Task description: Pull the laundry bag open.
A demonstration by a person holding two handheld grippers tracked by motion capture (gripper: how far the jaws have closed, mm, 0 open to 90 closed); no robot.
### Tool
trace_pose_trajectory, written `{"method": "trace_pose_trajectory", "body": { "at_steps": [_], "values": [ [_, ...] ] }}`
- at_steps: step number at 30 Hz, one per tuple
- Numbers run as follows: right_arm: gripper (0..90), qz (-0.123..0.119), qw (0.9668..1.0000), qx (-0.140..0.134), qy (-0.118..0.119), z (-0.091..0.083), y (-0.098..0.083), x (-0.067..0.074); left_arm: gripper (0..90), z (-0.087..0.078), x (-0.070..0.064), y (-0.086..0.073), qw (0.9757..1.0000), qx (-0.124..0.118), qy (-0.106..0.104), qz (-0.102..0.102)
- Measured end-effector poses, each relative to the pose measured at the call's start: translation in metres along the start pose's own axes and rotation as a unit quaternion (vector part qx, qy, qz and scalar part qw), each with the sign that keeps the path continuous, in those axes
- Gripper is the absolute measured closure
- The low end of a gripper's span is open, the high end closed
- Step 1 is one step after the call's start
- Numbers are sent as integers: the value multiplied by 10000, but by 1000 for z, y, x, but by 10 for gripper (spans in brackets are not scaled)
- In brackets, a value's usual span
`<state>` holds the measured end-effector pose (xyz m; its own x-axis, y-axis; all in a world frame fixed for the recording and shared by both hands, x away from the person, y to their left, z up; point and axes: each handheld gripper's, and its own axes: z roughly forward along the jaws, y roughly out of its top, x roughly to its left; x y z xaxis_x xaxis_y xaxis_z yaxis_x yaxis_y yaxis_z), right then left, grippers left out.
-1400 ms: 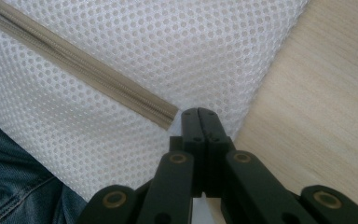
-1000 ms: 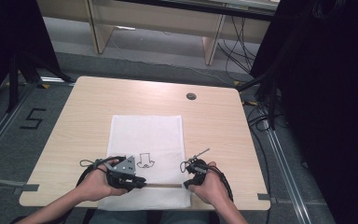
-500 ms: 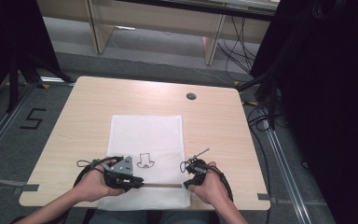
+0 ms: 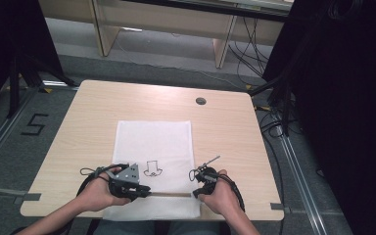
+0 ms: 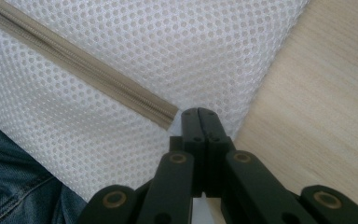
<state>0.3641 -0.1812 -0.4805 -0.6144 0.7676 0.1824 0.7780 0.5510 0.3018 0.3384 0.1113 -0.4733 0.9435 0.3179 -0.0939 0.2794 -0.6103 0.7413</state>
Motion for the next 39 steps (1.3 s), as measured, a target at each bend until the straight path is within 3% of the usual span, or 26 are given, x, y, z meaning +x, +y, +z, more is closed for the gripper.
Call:
{"method": "trace_pose_trajectory", "body": {
  "at_steps": [8,9,12,14,16,28,33,36,39],
  "values": [
    [900,9,10000,5,9,0,0,0,819,0,0,0,10000,43,20,44],
    [900,-4,10000,-1,10,0,0,0,819,0,0,-1,10000,-17,-14,-56],
    [900,8,10000,4,15,0,0,0,819,-3,1,-3,10000,44,25,-29],
    [900,2,10000,0,13,0,0,0,819,-6,3,-6,9999,-53,-5,-162],
    [900,8,10000,9,9,0,0,0,819,-9,4,-8,9999,3,89,-94],
    [900,15,10000,5,10,0,0,0,819,-12,4,-11,9999,30,80,-116],
    [900,12,10000,7,11,0,0,0,819,-15,5,-15,9996,-79,31,-255],
    [900,16,10000,7,9,0,0,0,819,-15,5,-15,9998,-20,59,-173],
    [900,19,10000,12,5,0,0,0,819,-16,5,-15,9997,-53,64,-218]
  ]
}}
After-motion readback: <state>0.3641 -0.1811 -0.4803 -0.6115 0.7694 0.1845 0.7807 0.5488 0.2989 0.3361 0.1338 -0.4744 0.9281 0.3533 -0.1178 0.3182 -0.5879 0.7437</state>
